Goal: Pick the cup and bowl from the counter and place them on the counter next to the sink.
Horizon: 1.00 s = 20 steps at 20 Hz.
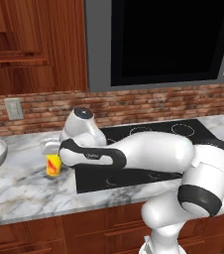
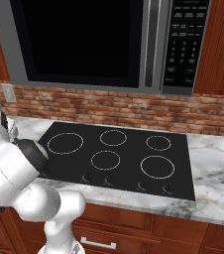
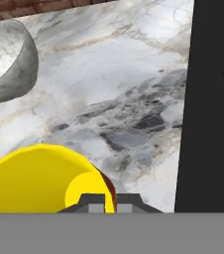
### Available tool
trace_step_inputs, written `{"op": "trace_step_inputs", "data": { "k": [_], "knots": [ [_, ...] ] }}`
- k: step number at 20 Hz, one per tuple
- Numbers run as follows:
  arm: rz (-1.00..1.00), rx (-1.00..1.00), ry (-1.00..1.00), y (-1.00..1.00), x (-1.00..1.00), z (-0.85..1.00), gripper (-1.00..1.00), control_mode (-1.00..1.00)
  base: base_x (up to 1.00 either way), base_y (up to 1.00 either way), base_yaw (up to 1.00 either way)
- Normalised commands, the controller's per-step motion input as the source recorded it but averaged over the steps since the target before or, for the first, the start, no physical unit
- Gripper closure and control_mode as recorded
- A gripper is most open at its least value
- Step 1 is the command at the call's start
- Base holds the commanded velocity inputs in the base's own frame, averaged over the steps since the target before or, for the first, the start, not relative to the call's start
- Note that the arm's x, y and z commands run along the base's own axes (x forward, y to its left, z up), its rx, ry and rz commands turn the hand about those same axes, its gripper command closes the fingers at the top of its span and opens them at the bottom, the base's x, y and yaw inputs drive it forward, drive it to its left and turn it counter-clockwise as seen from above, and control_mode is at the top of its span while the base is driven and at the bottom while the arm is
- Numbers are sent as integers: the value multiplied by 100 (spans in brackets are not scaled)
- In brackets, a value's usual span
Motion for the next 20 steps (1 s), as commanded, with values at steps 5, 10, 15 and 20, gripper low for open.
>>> {"op": "trace_step_inputs", "data": {
  "k": [5,10,15,20],
  "knots": [
    [6,4,0,-59,-47,24,100,-100,0,0,0],
    [10,0,4,-46,-37,33,100,-100,0,0,0],
    [7,0,6,-41,-23,41,100,-100,0,0,0],
    [1,-3,7,-40,-16,32,100,-100,0,0,0]
  ]
}}
